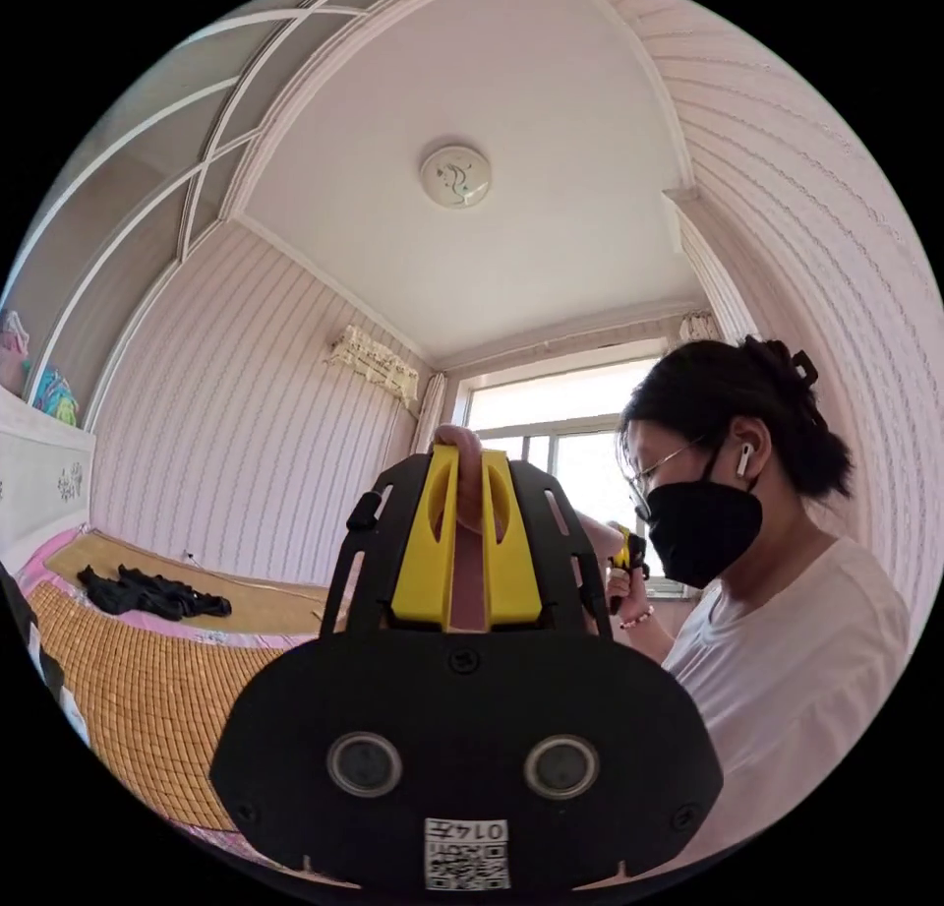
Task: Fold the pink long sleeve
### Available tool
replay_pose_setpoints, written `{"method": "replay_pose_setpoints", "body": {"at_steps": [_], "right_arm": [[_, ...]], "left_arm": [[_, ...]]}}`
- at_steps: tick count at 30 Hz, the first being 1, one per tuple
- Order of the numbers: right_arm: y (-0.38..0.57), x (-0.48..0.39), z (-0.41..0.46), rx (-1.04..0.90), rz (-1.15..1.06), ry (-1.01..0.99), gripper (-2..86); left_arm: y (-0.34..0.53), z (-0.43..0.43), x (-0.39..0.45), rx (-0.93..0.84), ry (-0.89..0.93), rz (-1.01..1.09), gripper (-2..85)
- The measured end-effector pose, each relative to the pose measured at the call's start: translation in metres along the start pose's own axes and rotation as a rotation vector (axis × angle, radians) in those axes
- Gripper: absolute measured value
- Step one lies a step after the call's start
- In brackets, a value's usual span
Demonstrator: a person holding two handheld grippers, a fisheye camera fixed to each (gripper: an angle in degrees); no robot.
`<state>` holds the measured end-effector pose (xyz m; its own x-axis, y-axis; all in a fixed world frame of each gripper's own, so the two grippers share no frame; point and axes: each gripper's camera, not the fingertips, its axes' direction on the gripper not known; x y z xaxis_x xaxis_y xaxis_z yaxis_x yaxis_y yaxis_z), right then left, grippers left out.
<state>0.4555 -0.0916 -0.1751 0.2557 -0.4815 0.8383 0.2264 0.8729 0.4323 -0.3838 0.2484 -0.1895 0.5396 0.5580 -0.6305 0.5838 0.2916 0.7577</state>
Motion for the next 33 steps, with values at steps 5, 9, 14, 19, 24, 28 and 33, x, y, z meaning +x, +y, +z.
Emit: {"method": "replay_pose_setpoints", "body": {"at_steps": [5, 9, 14, 19, 24, 28, 33], "right_arm": [[-0.024, 0.112, 0.054, -0.142, 0.258, 0.152, 2.0], [-0.008, 0.246, 0.084, -0.096, 0.547, 0.243, 2.1], [-0.126, 0.294, 0.15, -0.008, 0.341, 0.366, 2.0], [-0.178, 0.29, 0.193, 0.094, 0.145, 0.407, 2.4], [-0.072, 0.351, 0.211, -0.245, 0.307, 0.446, 2.8], [0.074, 0.395, 0.215, -0.468, 0.579, 0.483, 3.0], [0.272, 0.425, 0.198, -0.567, 1.106, 0.584, 3.2]], "left_arm": [[-0.021, 0.034, -0.032, -0.033, -0.171, 0.031, 3.9], [-0.014, 0.131, -0.129, -0.354, -0.545, 0.062, 3.7], [-0.093, 0.214, -0.182, -0.332, -0.626, 0.01, 3.9], [-0.134, 0.223, -0.166, -0.1, -0.548, 0.109, 4.0], [-0.017, 0.207, -0.251, -0.407, -0.659, 0.056, 4.1], [0.147, 0.181, -0.325, -0.796, -0.696, -0.109, 4.2], [0.375, 0.134, -0.39, -1.103, -0.809, -0.398, 4.4]]}}
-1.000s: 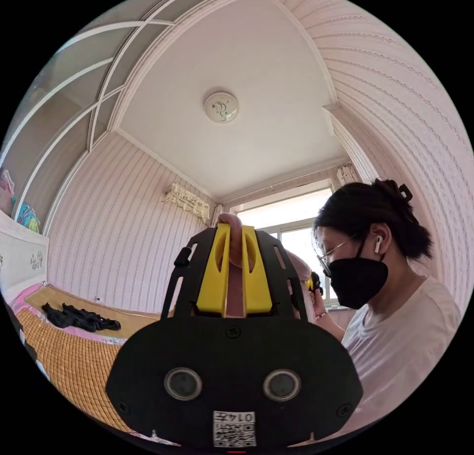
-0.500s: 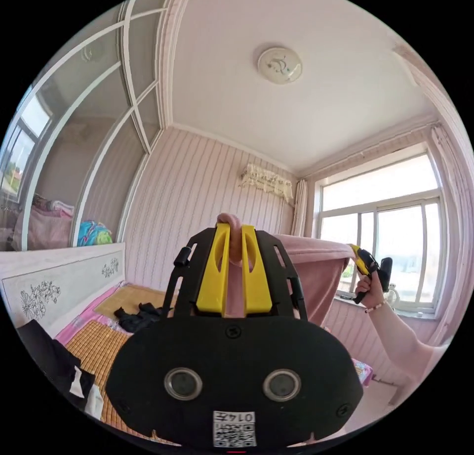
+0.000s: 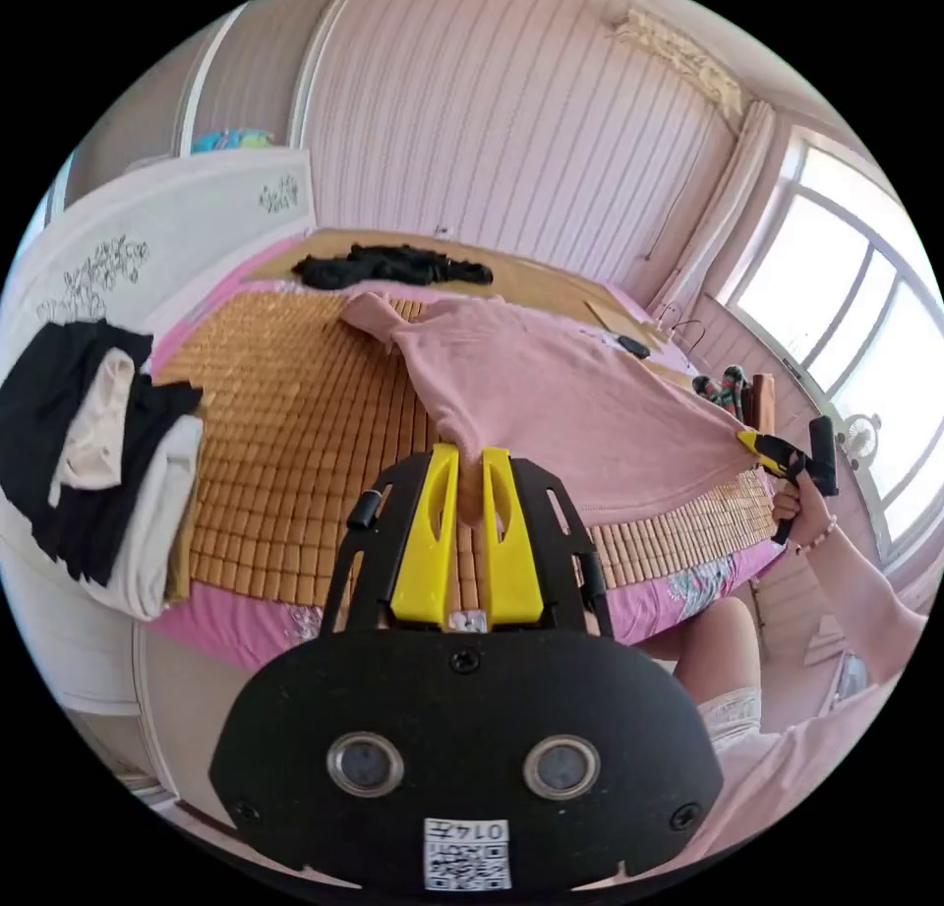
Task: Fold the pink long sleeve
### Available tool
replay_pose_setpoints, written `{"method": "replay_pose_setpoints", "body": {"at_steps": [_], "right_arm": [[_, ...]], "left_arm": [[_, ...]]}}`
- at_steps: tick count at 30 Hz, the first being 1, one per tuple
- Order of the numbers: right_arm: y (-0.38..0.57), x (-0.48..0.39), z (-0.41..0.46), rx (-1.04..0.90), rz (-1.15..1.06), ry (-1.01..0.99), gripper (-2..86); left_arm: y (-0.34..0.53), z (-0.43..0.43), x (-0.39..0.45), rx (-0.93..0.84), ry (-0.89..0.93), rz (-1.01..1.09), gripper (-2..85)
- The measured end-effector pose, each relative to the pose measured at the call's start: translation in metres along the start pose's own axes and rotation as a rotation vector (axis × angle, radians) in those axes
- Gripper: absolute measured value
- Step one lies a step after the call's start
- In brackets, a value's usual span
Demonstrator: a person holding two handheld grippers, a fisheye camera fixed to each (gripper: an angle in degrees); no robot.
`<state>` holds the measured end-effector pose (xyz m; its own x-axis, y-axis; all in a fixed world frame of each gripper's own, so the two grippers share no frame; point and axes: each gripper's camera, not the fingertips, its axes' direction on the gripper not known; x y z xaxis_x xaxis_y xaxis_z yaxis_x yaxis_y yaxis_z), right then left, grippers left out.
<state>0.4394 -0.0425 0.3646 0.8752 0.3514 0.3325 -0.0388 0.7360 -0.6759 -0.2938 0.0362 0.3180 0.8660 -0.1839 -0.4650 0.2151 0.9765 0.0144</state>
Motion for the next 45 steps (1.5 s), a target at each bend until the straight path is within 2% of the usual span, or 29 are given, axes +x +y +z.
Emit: {"method": "replay_pose_setpoints", "body": {"at_steps": [3, 6, 8, 14, 19, 24, 28, 31, 36, 39, 43, 45], "right_arm": [[0.016, 0.028, 0.029, -0.099, 0.101, 0.033, 3.3], [0.027, 0.033, 0.045, -0.213, 0.102, 0.104, 3.3], [0.035, 0.036, 0.047, -0.227, 0.12, 0.064, 3.2], [0.06, 0.029, 0.056, -0.281, 0.146, 0.006, 3.5], [0.078, 0.01, 0.068, -0.331, 0.077, 0.146, 5.5], [0.076, 0.015, 0.032, -0.226, 0.117, 0.167, 7.1], [0.059, 0.016, -0.003, -0.102, 0.08, 0.228, 7.6], [0.036, 0.02, -0.022, -0.009, 0.018, 0.324, 7.4], [-0.038, 0.015, -0.011, 0.127, -0.298, 0.615, 8.1], [-0.111, 0.03, 0.01, 0.169, -0.378, 0.638, 10.2], [-0.205, 0.065, 0.05, 0.191, -0.353, 0.636, 13.1], [-0.25, 0.087, 0.07, 0.241, -0.252, 0.661, 13.8]], "left_arm": [[0.032, 0.062, -0.01, -0.177, -0.053, 0.008, 4.6], [0.058, 0.094, -0.02, -0.26, -0.075, 0.039, 4.7], [0.072, 0.102, -0.029, -0.28, -0.094, 0.042, 4.7], [0.107, 0.108, -0.068, -0.253, -0.046, -0.044, 4.8], [0.142, 0.124, -0.089, -0.256, -0.065, -0.082, 6.1], [0.17, 0.114, -0.111, -0.121, -0.072, -0.097, 5.8], [0.167, 0.113, -0.107, -0.068, -0.049, 0.008, 5.1], [0.149, 0.137, -0.087, -0.06, -0.052, 0.125, 5.0], [0.084, 0.236, -0.032, -0.032, 0.078, 0.299, 5.1], [0.037, 0.311, 0.002, -0.022, 0.151, 0.341, 5.2], [-0.01, 0.399, 0.041, 0.003, 0.221, 0.397, 5.4], [-0.032, 0.45, 0.061, -0.013, 0.251, 0.422, 5.6]]}}
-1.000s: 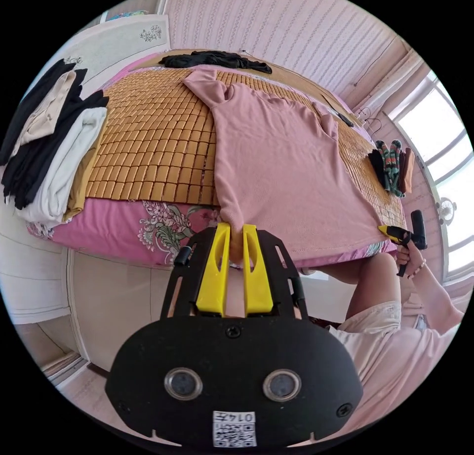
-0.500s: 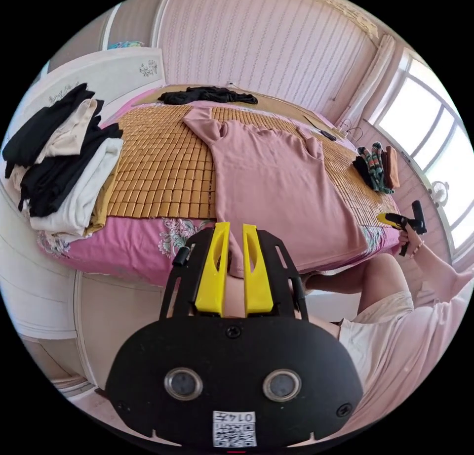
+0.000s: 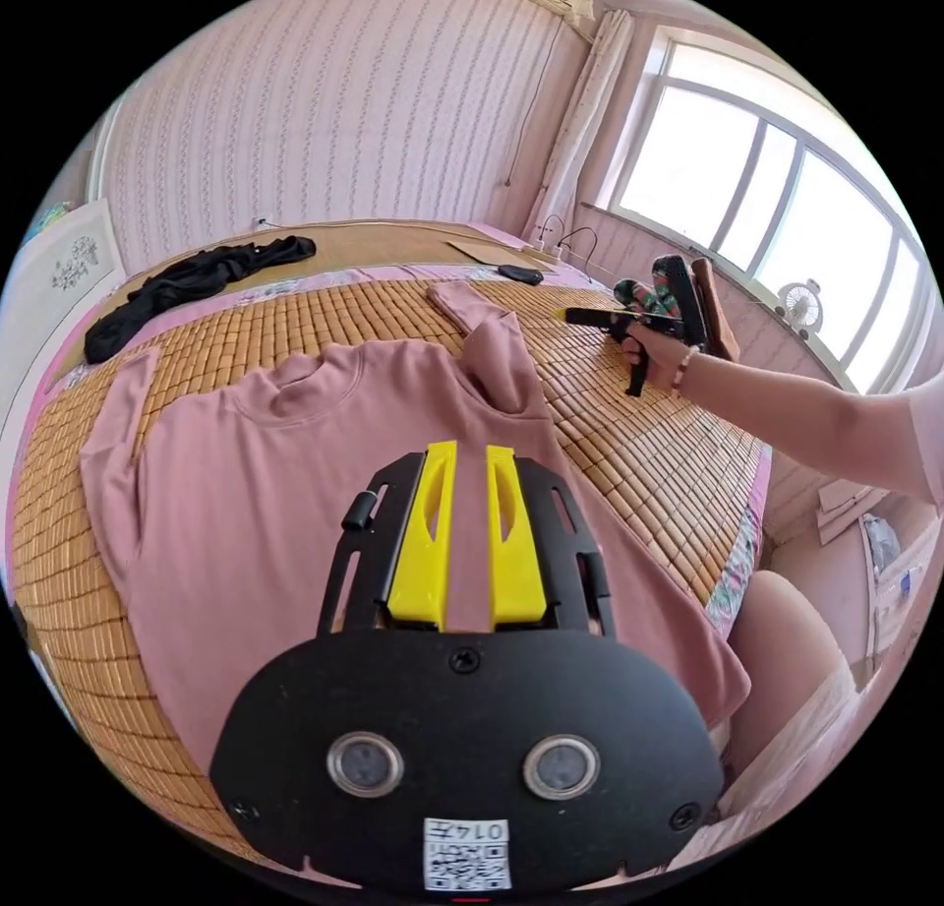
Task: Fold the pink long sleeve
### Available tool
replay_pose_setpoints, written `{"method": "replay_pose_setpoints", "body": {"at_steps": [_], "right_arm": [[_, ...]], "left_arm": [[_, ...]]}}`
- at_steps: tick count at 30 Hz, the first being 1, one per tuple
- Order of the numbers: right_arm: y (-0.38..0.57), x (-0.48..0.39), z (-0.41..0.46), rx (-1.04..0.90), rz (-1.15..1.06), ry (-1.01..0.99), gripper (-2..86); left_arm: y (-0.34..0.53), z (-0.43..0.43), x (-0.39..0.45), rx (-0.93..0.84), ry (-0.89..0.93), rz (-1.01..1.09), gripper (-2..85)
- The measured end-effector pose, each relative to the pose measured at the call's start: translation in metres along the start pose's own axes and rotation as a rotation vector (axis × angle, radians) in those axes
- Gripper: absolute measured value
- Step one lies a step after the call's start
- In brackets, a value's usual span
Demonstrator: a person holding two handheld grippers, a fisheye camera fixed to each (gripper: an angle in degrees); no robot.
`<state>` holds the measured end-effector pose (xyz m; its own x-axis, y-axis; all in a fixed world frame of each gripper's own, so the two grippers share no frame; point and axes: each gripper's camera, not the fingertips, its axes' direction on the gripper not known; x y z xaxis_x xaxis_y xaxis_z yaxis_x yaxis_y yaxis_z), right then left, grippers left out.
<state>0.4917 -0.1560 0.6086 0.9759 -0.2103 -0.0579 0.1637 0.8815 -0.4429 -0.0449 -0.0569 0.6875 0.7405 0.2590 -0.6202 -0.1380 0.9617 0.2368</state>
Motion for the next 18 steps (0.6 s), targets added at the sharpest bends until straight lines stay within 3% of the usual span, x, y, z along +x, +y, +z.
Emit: {"method": "replay_pose_setpoints", "body": {"at_steps": [3, 5, 7, 12, 15, 18], "right_arm": [[-0.022, 0.014, 0.044, -0.124, 0.076, -0.038, 10.0], [-0.026, 0.02, 0.062, -0.3, 0.093, -0.088, 1.9], [-0.02, 0.024, 0.043, -0.25, 0.078, -0.12, 0.4], [0.036, 0.039, -0.091, -0.164, 0.032, -0.129, 0.2], [0.062, 0.057, -0.121, -0.224, 0.041, -0.041, 1.2], [0.051, 0.077, -0.096, -0.256, 0.046, -0.115, 7.0]], "left_arm": [[-0.018, 0.045, -0.008, -0.026, 0.055, -0.013, 5.8], [-0.021, 0.061, -0.011, -0.047, 0.061, -0.01, 5.8], [-0.02, 0.073, -0.013, -0.087, 0.071, -0.008, 5.9], [-0.018, 0.087, -0.008, -0.163, 0.081, 0.037, 6.0], [-0.028, 0.112, -0.008, -0.205, 0.064, 0.054, 6.5], [-0.045, 0.16, -0.013, -0.244, 0.037, 0.025, 8.1]]}}
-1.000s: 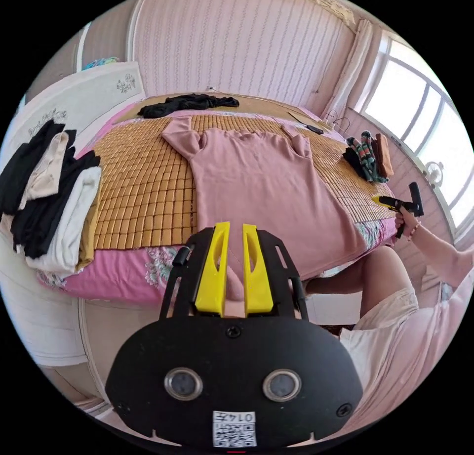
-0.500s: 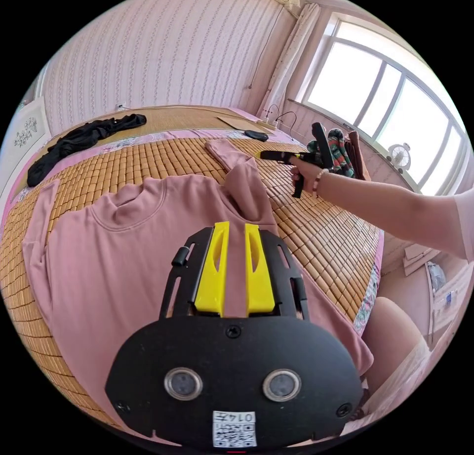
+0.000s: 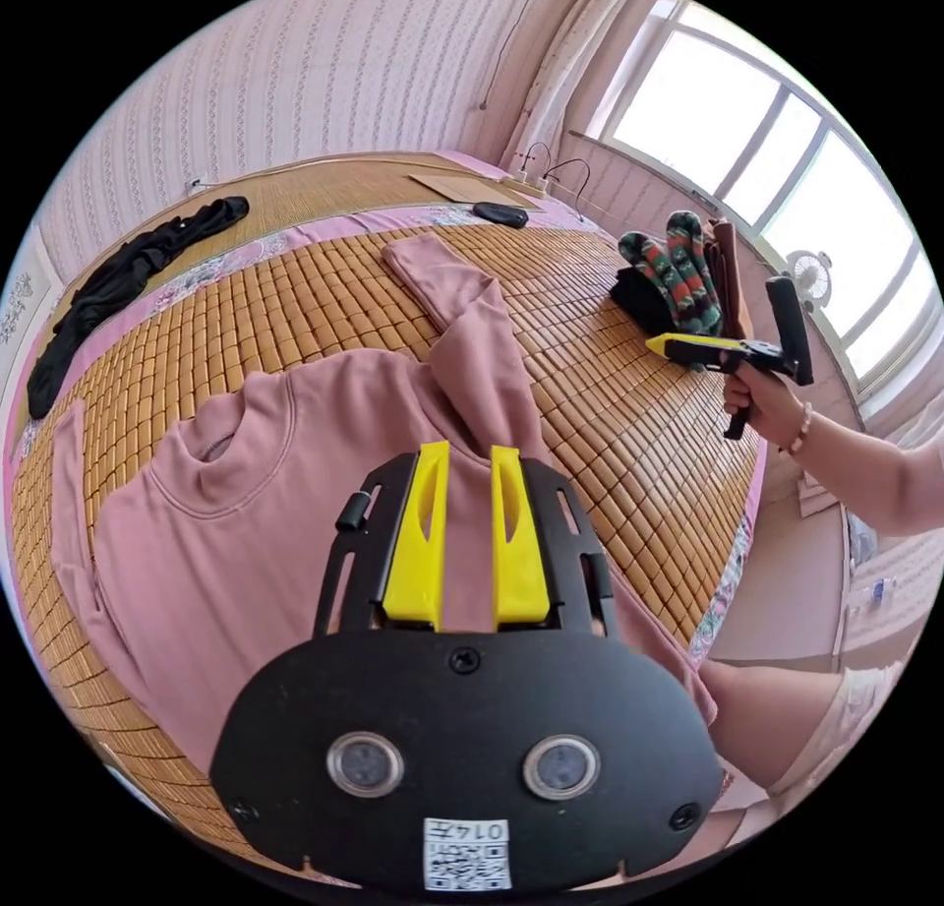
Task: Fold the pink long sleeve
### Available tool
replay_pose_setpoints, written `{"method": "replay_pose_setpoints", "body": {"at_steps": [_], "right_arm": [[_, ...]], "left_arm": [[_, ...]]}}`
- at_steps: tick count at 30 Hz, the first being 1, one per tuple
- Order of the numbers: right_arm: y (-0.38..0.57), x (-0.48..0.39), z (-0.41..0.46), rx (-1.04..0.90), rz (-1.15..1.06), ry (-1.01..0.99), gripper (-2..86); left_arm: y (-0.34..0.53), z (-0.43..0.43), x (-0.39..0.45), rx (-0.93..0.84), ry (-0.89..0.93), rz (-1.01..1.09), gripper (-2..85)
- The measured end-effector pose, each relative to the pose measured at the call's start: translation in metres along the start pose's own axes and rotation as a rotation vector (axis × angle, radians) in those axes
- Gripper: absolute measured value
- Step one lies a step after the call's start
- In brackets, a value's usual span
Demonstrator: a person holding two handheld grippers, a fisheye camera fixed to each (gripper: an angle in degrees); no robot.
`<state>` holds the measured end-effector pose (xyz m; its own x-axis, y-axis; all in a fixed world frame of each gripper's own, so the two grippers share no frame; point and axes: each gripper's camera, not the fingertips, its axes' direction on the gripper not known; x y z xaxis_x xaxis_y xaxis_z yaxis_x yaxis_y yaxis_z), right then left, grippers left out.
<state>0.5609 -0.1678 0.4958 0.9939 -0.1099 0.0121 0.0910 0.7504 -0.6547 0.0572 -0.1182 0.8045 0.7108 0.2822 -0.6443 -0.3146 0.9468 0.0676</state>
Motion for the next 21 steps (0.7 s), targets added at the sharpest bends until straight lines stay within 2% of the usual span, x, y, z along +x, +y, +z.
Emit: {"method": "replay_pose_setpoints", "body": {"at_steps": [3, 5, 8, 10, 11, 14, 19, 21], "right_arm": [[-0.044, 0.013, 0.038, 0.011, 0.019, -0.039, 14.7], [-0.071, 0.019, 0.06, 0.058, 0.053, -0.08, 15.2], [-0.104, 0.03, 0.103, 0.018, 0.132, -0.062, 13.1], [-0.106, 0.037, 0.113, -0.001, 0.179, -0.044, 8.5], [-0.102, 0.04, 0.108, -0.008, 0.183, -0.043, 5.7], [-0.069, 0.049, 0.061, 0.046, 0.138, -0.243, 3.0], [0.024, 0.039, -0.071, 0.068, 0.147, -0.138, 3.3], [0.064, 0.038, -0.108, 0.047, 0.201, -0.031, 4.8]], "left_arm": [[-0.025, 0.046, -0.003, -0.019, -0.022, -0.031, 10.0], [-0.034, 0.076, -0.002, -0.059, -0.027, -0.024, 10.4], [-0.033, 0.121, 0.0, -0.149, -0.048, -0.021, 10.3], [-0.026, 0.132, 0.002, -0.124, -0.067, -0.001, 10.2], [-0.023, 0.136, 0.002, -0.117, -0.073, 0.006, 10.1], [-0.016, 0.146, 0.001, -0.129, -0.071, 0.026, 10.0], [-0.009, 0.147, 0.0, -0.112, 0.038, 0.017, 9.7], [-0.007, 0.145, 0.005, -0.086, 0.032, 0.043, 9.5]]}}
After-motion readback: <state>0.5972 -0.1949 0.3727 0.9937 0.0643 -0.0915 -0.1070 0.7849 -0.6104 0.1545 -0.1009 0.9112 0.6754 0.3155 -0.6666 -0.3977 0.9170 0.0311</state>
